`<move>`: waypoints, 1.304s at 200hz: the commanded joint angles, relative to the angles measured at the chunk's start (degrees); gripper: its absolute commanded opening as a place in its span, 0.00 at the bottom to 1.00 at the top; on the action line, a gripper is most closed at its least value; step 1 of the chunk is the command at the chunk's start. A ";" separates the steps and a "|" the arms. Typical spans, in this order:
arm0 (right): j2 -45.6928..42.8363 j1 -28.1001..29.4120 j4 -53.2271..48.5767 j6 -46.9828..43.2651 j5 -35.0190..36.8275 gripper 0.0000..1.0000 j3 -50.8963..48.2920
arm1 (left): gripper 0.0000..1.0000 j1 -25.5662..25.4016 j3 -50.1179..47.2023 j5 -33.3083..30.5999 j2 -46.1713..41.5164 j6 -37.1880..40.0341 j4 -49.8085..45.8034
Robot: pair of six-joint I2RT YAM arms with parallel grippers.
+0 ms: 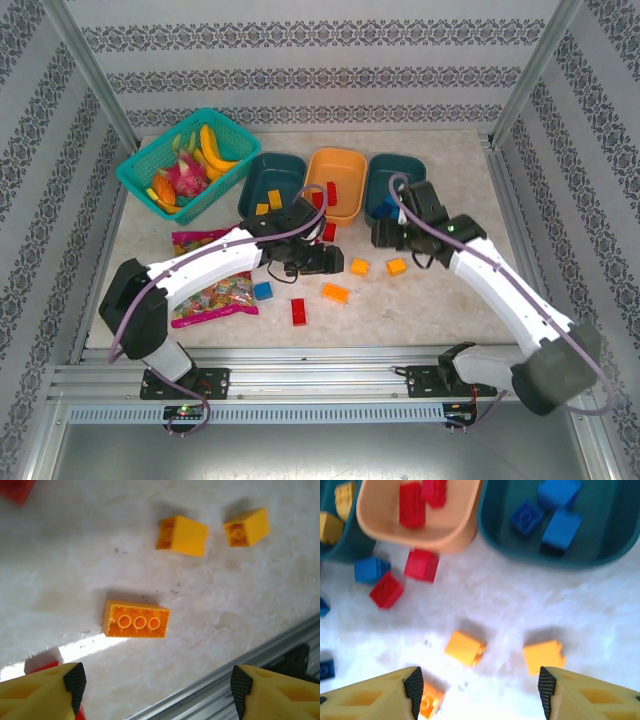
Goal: Sort the legos into containers by color
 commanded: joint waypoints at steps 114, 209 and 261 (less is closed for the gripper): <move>-32.63 13.97 -0.81 6.85 -6.66 0.69 -15.17 | 0.80 -7.91 3.44 -7.89 10.99 -67.70 0.39; -37.95 13.74 -2.61 7.39 -7.94 0.70 -16.61 | 0.66 -8.84 2.51 -10.83 19.53 -78.42 5.79; -36.95 13.54 -1.04 7.98 -7.71 0.70 -17.15 | 0.35 -8.40 1.10 -12.10 19.49 -77.50 6.44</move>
